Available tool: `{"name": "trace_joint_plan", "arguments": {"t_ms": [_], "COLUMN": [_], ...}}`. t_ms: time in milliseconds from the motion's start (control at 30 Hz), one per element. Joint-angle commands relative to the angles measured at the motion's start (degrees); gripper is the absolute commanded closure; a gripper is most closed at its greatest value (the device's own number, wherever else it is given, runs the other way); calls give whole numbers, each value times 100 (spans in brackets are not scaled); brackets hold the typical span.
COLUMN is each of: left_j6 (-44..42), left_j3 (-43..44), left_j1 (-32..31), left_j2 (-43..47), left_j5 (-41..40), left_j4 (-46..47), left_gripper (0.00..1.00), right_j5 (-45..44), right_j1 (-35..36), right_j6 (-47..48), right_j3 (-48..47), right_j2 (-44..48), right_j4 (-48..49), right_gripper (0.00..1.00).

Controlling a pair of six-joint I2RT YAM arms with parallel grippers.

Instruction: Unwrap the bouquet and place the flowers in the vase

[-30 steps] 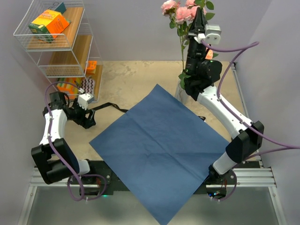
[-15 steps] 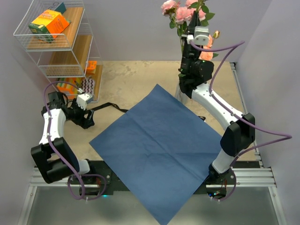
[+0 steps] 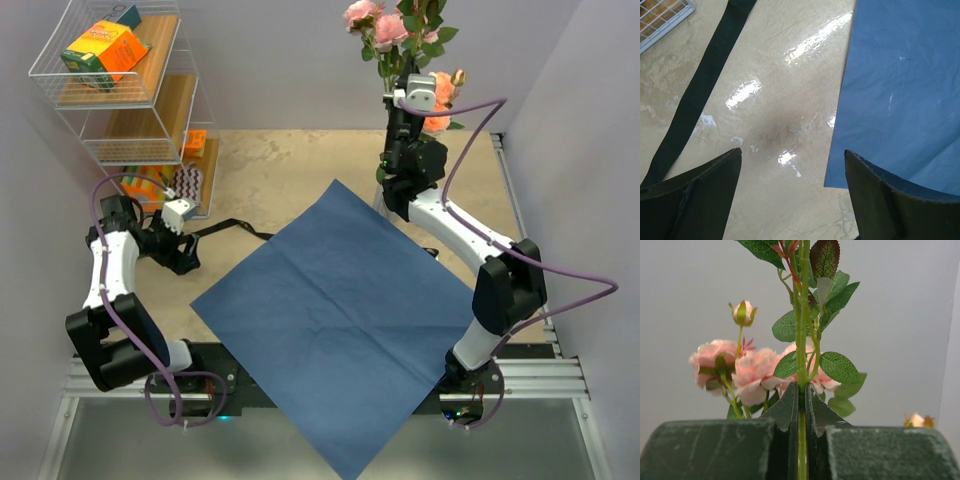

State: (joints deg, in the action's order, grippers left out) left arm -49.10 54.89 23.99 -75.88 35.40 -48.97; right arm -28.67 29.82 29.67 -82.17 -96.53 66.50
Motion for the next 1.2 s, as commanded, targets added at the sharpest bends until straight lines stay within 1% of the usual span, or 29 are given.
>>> {"name": "trace_joint_plan", "arguments": {"t_ms": [0, 33, 100, 133, 167, 233, 267, 300, 333, 400, 500, 533, 600, 700, 800, 833, 867, 900, 967, 1000, 1033, 1067, 1100, 1167], "left_j6": [-143, -144, -161, -161, -161, -161, -170, -170, -170, -187, -205, -205, -214, -214, -205, -188, -179, -144, -117, -100, -100, -91, -82, -56], "left_j3": [241, 259, 285, 302, 311, 329, 338, 329, 338, 338, 338, 338, 346, 338, 329, 320, 303, 311, 346, 364, 373, 364, 355, 347], "left_j1": [80, 88, 89, 89, 89, 97, 97, 97, 97, 97, 89, 97, 89, 97, 97, 97, 97, 97, 89, 97, 97, 97, 89, 97], "left_j2": [108, 99, 108, 108, 117, 134, 143, 152, 169, 213, 284, 301, 345, 407, 477, 512, 530, 530, 556, 574, 609, 635, 670, 750], "left_j5": [160, 169, 178, 213, 213, 266, 275, 283, 301, 319, 310, 327, 345, 441, 494, 512, 521, 530, 538, 547, 547, 556, 547, 547], "left_j4": [-104, -113, -139, -156, -174, -192, -227, -236, -244, -288, -315, -332, -376, -447, -508, -500, -508, -500, -552, -570, -605, -605, -614, -605], "left_gripper": [12, 12, 12, 12, 12, 12, 12, 12, 12, 12, 12, 12, 12, 12, 12, 12, 12, 12, 12, 12, 12, 11, 11, 11], "right_j5": [-254, -227, -201, -192, -192, -166, -166, -174, -183, -210, -210, -218, -227, -533, -719, -754, -685, -684, -1043, -1201, -1246, -1186, -1220, -1360], "right_j1": [-20, -20, -12, -20, -20, -12, -3, -3, 6, 23, 67, 94, 155, 339, 568, 594, 664, 726, 954, 1016, 1043, 1043, 1052, 1052], "right_j6": [-452, -514, -707, -769, -848, -998, -1068, -1173, -1235, -1358, -1551, -1604, -1806, -2000, -2280, -2421, -2544, -2702, -2826, -2887, -2923, -3262, -3440, -3992], "right_j3": [289, 333, 429, 456, 491, 553, 588, 623, 676, 843, 1019, 1045, 1080, 966, 957, 940, 861, 756, 354, 281, 254, 80, -113, -552], "right_j2": [459, 538, 626, 705, 758, 855, 951, 995, 1057, 1259, 1540, 1610, 1839, 2041, 2357, 2436, 2516, 2534, 2508, 2516, 2647, 2666, 2640, 2613], "right_j4": [223, 136, -13, -136, -189, -522, -654, -760, -840, -919, -1183, -1418, -1735, -2805, -3466, -3999, -4292, -5034, -5768, -6241, -6446, -6761, -7687, -8536], "right_gripper": [99, 97, 89, 84, 64, 40, 21, 16, 13, 9, 7, 7, 1, 1, 1, 1, 1, 1, 1, 1, 1, 1, 1, 1]}}
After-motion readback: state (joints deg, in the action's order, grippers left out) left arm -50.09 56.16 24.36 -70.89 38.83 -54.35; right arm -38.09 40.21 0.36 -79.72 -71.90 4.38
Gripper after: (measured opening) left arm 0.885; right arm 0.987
